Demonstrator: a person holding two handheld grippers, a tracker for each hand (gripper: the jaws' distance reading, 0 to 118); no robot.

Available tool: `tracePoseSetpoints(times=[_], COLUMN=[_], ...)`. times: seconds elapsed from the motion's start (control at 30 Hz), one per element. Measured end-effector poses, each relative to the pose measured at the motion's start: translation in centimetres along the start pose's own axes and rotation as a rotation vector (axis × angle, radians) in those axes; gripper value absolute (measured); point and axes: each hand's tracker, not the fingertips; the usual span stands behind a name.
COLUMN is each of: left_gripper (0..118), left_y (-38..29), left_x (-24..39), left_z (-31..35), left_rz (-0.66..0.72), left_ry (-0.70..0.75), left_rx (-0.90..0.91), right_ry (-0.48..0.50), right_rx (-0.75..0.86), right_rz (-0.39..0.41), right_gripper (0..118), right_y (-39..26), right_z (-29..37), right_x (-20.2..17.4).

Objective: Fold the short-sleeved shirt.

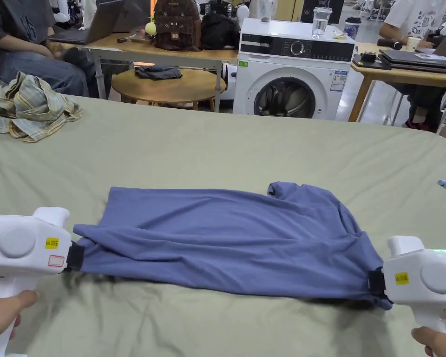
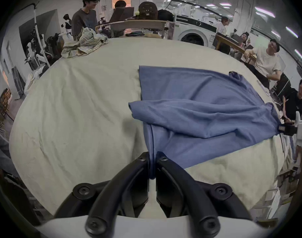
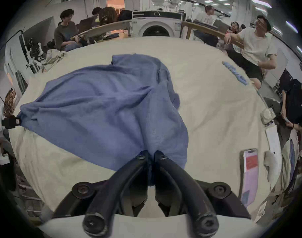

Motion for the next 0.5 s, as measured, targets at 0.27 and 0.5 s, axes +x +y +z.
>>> tracePoseSetpoints(times=[0.27,0.5], left_gripper=[0,0], left_y=[-4.2,-6.3], left_x=[-1.2,-1.1], left_z=[2.6,-1.8], left_rz=[-0.017,-0.034], left_ry=[0.014,0.04], left_rx=[-0.043,-0.136], right_ry=[-0.005,-0.03], right_rx=[-0.08,-0.165], right_rz=[0.048,0.051], right_gripper=[2,3], right_y=[-4.3,-6.8], right_z=[3.8,-1.4], right_x=[-0.4,-0.8])
